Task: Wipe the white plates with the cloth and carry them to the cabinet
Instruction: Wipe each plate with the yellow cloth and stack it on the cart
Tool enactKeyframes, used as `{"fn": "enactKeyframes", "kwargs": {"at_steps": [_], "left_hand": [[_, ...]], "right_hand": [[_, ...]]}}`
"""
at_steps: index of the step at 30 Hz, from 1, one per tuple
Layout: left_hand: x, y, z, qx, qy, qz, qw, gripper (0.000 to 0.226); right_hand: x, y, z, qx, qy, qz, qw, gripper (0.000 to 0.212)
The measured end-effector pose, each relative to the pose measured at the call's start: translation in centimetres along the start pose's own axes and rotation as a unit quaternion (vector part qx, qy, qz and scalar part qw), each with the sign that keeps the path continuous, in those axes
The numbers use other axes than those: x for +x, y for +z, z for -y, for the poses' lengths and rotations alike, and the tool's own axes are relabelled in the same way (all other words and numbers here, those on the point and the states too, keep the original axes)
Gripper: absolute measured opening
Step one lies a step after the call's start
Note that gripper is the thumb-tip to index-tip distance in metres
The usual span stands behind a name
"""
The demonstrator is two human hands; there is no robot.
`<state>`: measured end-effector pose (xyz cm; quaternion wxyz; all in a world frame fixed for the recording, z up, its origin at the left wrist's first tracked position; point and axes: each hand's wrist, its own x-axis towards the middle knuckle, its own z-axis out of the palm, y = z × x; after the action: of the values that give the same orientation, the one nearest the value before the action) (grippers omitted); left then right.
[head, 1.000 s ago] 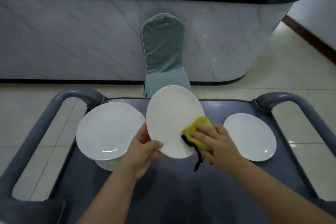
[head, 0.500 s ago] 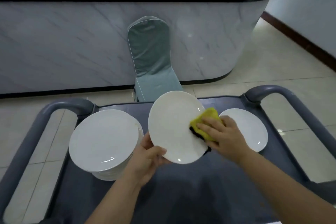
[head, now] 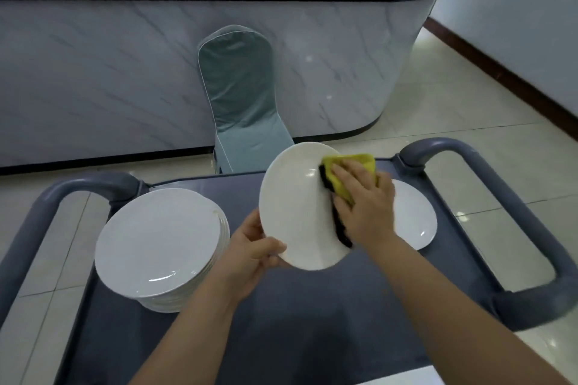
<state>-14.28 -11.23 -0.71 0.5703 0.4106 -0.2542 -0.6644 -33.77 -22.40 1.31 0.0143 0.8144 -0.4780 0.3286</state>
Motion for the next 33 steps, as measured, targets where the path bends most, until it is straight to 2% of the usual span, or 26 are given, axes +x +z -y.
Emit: {"fn": "enactKeyframes", "kwargs": {"at_steps": [1, 2, 4, 5, 7, 9, 10, 12, 13, 14, 16, 18, 19, 21, 23, 25, 27, 31, 33], "left_hand": [[0.1, 0.4, 0.1, 0.007, 0.0, 0.01, 1.0, 0.065], [0.1, 0.6, 0.0, 0.008, 0.001, 0.015, 1.0, 0.065], [0.1, 0.3, -0.3, 0.001, 0.009, 0.011, 1.0, 0.063], [0.0, -0.1, -0.5, -0.002, 0.015, 0.004, 1.0, 0.063], [-0.2, -1.0, -0.5, 0.004, 0.019, -0.013, 1.0, 0.065], [-0.5, -1.0, 0.0, 0.028, 0.015, -0.008, 0.999, 0.066], [-0.7, -0.6, 0.4, 0.04, 0.008, 0.001, 0.999, 0.066], [-0.7, 0.5, 0.8, 0.061, -0.007, 0.018, 0.998, 0.067], [-0.6, 1.1, 0.9, 0.069, -0.008, 0.026, 0.997, 0.068], [-0.5, 1.5, 0.9, 0.073, -0.004, 0.031, 0.997, 0.069], [-0.2, 1.8, 0.5, 0.064, 0.012, 0.021, 0.998, 0.068], [-0.2, 1.4, -0.4, 0.068, 0.03, -0.001, 0.997, 0.066], [-0.3, 1.1, -0.9, 0.09, 0.037, -0.012, 0.995, 0.067], [-0.6, 0.9, -1.7, 0.135, 0.044, -0.022, 0.99, 0.072], [-1.0, 1.2, -1.9, 0.147, 0.04, -0.003, 0.988, 0.073], [-1.1, 2.1, -1.9, 0.172, 0.032, 0.026, 0.984, 0.072], [-0.9, 3.1, -1.6, 0.187, 0.039, 0.033, 0.981, 0.07], [-0.6, 3.5, -1.9, 0.187, 0.073, 0.002, 0.98, 0.072], [-0.8, 2.8, -2.2, 0.201, 0.083, -0.015, 0.976, 0.07]], "right_hand": [[0.6, 0.6, 1.8, 0.026, 0.005, 0.001, 1.0, 0.049], [0.5, 1.1, 3.4, 0.057, -0.028, 0.014, 0.998, 0.051], [-2.0, 1.8, 4.4, 0.086, -0.137, 0.052, 0.986, 0.049], [-3.8, 1.8, 3.8, 0.087, -0.179, 0.075, 0.977, 0.046], [-6.9, 1.0, 0.9, 0.073, -0.203, 0.106, 0.971, 0.041], [-6.9, 0.0, -2.3, 0.03, -0.157, 0.086, 0.983, 0.039], [-5.8, -0.3, -3.2, 0.01, -0.107, 0.062, 0.992, 0.039], [-2.5, -0.3, -2.7, 0.005, 0.007, 0.014, 1.0, 0.044], [-1.0, -0.1, -1.4, 0.024, 0.023, 0.008, 0.999, 0.044], [-0.2, 0.2, 0.2, 0.052, 0.001, 0.015, 0.999, 0.046], [-1.2, 0.8, 2.5, 0.095, -0.098, 0.044, 0.99, 0.049], [-4.3, 0.8, 2.2, 0.103, -0.185, 0.082, 0.974, 0.047], [-5.8, 0.5, 1.0, 0.098, -0.199, 0.093, 0.971, 0.044], [-6.8, -0.5, -1.6, 0.074, -0.149, 0.077, 0.983, 0.04], [-5.3, -1.3, -3.2, 0.051, -0.03, 0.026, 0.998, 0.041], [-2.3, -1.7, -2.5, 0.059, 0.037, -0.025, 0.997, 0.043], [-0.6, -1.4, -0.2, 0.105, -0.006, -0.038, 0.994, 0.045], [-5.4, -0.1, 0.9, 0.146, -0.185, 0.022, 0.972, 0.048], [-8.2, 0.2, -2.0, 0.118, -0.19, 0.043, 0.974, 0.042]]}}
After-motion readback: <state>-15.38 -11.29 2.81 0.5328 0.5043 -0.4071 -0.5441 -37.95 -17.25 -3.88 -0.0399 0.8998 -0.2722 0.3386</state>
